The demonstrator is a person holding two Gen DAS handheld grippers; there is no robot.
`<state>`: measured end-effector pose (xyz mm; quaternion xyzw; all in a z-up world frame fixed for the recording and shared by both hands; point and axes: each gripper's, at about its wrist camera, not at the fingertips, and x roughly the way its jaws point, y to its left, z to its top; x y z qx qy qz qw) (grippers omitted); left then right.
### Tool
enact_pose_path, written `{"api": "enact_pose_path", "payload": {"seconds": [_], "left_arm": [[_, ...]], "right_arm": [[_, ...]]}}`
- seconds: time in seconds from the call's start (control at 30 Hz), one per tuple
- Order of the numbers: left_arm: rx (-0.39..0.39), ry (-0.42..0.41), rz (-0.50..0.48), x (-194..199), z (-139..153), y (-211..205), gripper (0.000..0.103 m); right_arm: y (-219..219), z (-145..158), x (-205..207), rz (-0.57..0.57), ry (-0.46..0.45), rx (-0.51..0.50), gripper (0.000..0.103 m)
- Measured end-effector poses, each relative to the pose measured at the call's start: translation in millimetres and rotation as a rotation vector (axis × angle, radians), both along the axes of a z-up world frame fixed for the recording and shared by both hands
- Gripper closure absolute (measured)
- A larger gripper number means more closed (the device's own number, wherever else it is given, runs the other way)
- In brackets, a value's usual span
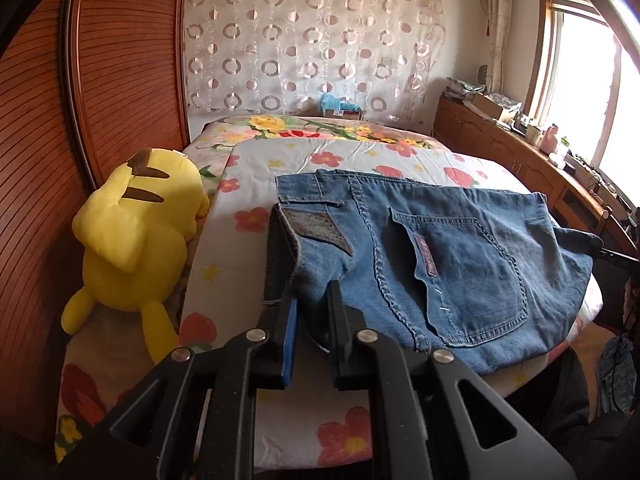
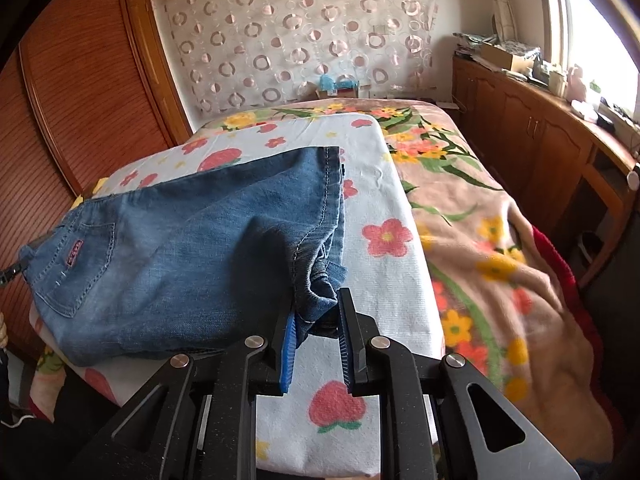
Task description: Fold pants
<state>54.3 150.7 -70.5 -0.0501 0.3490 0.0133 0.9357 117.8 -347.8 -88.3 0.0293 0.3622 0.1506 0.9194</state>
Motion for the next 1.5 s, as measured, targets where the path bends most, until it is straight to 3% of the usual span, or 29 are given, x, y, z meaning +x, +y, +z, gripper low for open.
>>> {"api": "enact_pose_path", "payload": {"seconds": [0.1,0.17,0.3,0.47,0.77,0.9,1.27,1.33,1.5], "left_arm": [[0.024,0.001,0.013,-3,2,2,0.075],[0.02,-0.014,0.01,-6,5,3,0.057],[0.015,-0.016,-0.009,-4,11,-1,0.049],[-0.002,-0.023,-0.077,9,12,-23,0.021],[0.014,0.009,-0.161,45,-5,-80,0.021],[0.012,0.02,-0.179,53,-10,-97,0.021],[0.023,0.023,-0.207,58,-7,-122,0.021],[0.031,0.023,-0.203,59,-4,-124,0.021],[0.042,0.003,-0.197,55,6,-125,0.021]], "right_arm": [[3,-3,-2,-0.001,-0.002,-0.007,0.083],[3,-2,-5,-0.001,-0.009,-0.005,0.082],[3,-1,-6,-0.006,-0.013,0.003,0.081],[5,5,-12,-0.004,-0.035,0.007,0.078],[10,10,-17,-0.004,-0.041,-0.009,0.074],[12,14,-19,-0.011,-0.052,-0.022,0.066],[10,1,-2,0.0,0.0,-0.068,0.066],[9,3,-1,0.006,-0.002,-0.062,0.087],[13,23,-3,0.072,-0.049,0.007,0.096]]}}
